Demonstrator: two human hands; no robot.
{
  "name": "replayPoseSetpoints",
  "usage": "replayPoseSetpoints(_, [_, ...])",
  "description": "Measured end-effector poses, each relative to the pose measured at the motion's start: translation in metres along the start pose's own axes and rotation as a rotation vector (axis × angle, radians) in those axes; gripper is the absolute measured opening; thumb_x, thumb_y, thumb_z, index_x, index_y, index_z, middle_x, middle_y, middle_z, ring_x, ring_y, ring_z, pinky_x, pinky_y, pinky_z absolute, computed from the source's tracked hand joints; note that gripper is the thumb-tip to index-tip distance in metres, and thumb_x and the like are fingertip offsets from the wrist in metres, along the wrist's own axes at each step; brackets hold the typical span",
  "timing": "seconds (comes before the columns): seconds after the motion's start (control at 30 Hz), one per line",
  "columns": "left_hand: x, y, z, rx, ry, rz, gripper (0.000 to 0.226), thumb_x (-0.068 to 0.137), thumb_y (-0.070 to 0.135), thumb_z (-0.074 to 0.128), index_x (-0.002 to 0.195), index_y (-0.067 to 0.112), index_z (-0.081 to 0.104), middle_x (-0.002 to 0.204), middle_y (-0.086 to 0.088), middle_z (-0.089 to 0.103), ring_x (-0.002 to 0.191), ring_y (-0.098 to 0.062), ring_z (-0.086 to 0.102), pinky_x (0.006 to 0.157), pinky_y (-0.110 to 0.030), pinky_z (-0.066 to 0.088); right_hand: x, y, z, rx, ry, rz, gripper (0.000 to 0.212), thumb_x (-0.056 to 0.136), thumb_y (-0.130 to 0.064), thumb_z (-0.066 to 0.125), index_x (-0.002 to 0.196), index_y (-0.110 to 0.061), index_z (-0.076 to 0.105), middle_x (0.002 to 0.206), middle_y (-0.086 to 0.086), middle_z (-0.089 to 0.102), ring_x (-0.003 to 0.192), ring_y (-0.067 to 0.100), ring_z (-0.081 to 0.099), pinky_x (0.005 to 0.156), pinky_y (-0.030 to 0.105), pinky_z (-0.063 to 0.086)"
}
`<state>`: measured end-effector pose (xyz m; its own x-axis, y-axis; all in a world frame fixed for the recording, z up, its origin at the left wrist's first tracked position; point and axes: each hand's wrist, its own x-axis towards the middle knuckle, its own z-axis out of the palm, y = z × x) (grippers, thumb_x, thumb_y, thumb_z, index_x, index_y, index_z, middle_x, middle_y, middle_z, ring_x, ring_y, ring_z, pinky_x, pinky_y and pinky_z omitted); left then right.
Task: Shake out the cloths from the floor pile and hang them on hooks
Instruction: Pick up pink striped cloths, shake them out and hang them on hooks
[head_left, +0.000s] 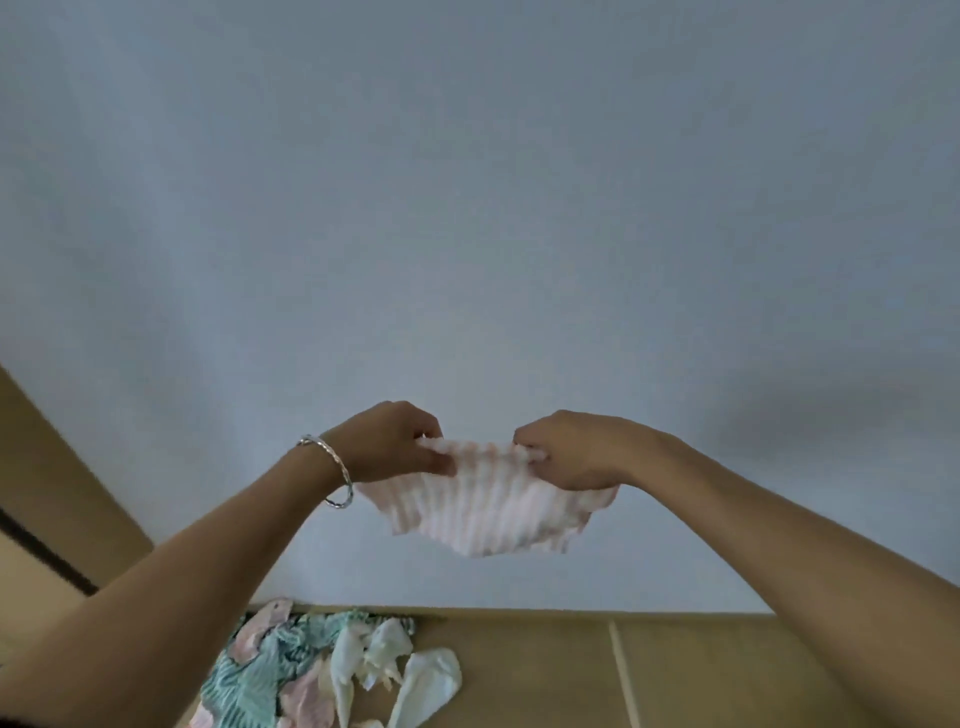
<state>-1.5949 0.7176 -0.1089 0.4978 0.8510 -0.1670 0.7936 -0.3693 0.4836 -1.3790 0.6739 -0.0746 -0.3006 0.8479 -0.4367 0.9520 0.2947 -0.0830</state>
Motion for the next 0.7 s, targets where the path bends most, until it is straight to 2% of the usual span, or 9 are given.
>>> replayPoseSetpoints(0.1, [0.019, 0.06, 0.013, -0.031, -0.085, 0.121, 0.04, 0.077, 0.06, 0.062, 0.063, 0.024, 0.052, 0.059, 0.009, 0.045, 0.054, -0.007, 0.039, 0.053, -0.024, 0.029, -0.052, 0.05, 0.011, 0.114, 0.093, 0.162, 0.006, 0.095, -0.027, 0.044, 0.1, -0.028, 0.046, 0.091, -0.008, 0.046, 0.089, 0.021, 0.053, 0.066, 0.031, 0.038])
replayPoseSetpoints(0.2, [0.034, 0.118, 0.031, -0.002, -0.139, 0.268, 0.035, 0.087, 0.055, 0.052, 0.067, 0.027, 0.049, 0.062, 0.011, 0.046, 0.055, -0.005, 0.041, 0.054, -0.022, 0.031, -0.104, 0.094, 0.026, 0.174, 0.208, 0.289, 0.008, 0.092, -0.028, 0.047, 0.099, -0.029, 0.044, 0.09, -0.008, 0.047, 0.083, 0.017, 0.052, 0.059, 0.028, 0.036])
replayPoseSetpoints(0.33, [0.055, 0.204, 0.059, -0.02, -0.232, 0.397, 0.008, 0.093, 0.039, 0.052, 0.097, 0.033, 0.055, 0.084, 0.009, 0.062, 0.065, -0.004, 0.054, 0.059, -0.019, 0.042, -0.175, 0.151, 0.054, 0.243, 0.388, 0.463, 0.012, 0.089, -0.031, 0.055, 0.09, -0.027, 0.043, 0.094, -0.008, 0.05, 0.085, 0.015, 0.05, 0.059, 0.023, 0.033])
replayPoseSetpoints(0.4, [0.059, 0.26, 0.079, -0.204, -0.315, 0.404, 0.028, 0.095, 0.025, 0.049, 0.121, 0.036, 0.051, 0.102, 0.005, 0.062, 0.076, -0.007, 0.061, 0.067, -0.022, 0.052, -0.216, 0.176, 0.071, 0.305, 0.487, 0.554, 0.021, 0.087, -0.039, 0.061, 0.102, -0.028, 0.049, 0.107, -0.011, 0.049, 0.096, 0.013, 0.051, 0.071, 0.025, 0.04])
replayPoseSetpoints(0.47, [0.056, 0.309, 0.097, -0.447, -0.448, 0.334, 0.045, 0.096, 0.013, 0.043, 0.136, 0.034, 0.042, 0.103, -0.006, 0.063, 0.08, -0.018, 0.064, 0.068, -0.032, 0.057, -0.249, 0.191, 0.081, 0.352, 0.57, 0.615, 0.041, 0.087, -0.048, 0.061, 0.121, -0.027, 0.05, 0.119, -0.011, 0.046, 0.105, 0.011, 0.051, 0.086, 0.03, 0.046])
replayPoseSetpoints(0.5, [0.055, 0.339, 0.109, -0.533, -0.522, 0.304, 0.046, 0.096, 0.009, 0.039, 0.137, 0.028, 0.042, 0.094, -0.01, 0.065, 0.077, -0.021, 0.065, 0.068, -0.034, 0.058, -0.27, 0.2, 0.086, 0.381, 0.612, 0.645, 0.043, 0.088, -0.052, 0.057, 0.122, -0.027, 0.052, 0.12, -0.01, 0.048, 0.104, 0.011, 0.053, 0.088, 0.032, 0.047])
replayPoseSetpoints(0.57, [0.054, 0.398, 0.134, -0.609, -0.653, 0.271, 0.039, 0.096, 0.007, 0.035, 0.132, 0.014, 0.049, 0.084, -0.008, 0.069, 0.079, -0.022, 0.068, 0.073, -0.033, 0.057, -0.31, 0.22, 0.095, 0.528, 0.663, 0.669, 0.044, 0.09, -0.061, 0.046, 0.108, -0.023, 0.06, 0.109, -0.007, 0.059, 0.094, 0.014, 0.059, 0.084, 0.033, 0.049])
replayPoseSetpoints(0.63, [0.054, 0.454, 0.157, -0.576, -0.785, 0.299, 0.035, 0.096, 0.01, 0.033, 0.12, 0.007, 0.058, 0.096, -0.007, 0.072, 0.094, -0.02, 0.068, 0.084, -0.031, 0.053, -0.35, 0.24, 0.104, 0.744, 0.652, 0.663, 0.057, 0.084, -0.074, 0.038, 0.094, -0.023, 0.064, 0.095, -0.006, 0.065, 0.088, 0.014, 0.062, 0.082, 0.033, 0.05])
replayPoseSetpoints(0.7, [0.054, 0.504, 0.181, -0.542, -0.867, 0.32, 0.033, 0.093, 0.007, 0.035, 0.111, 0.005, 0.063, 0.102, -0.007, 0.07, 0.096, -0.017, 0.066, 0.087, -0.029, 0.051, -0.384, 0.26, 0.119, 0.771, 0.612, 0.669, 0.052, 0.078, -0.077, 0.044, 0.092, -0.031, 0.062, 0.095, -0.011, 0.064, 0.089, 0.008, 0.061, 0.083, 0.031, 0.051])
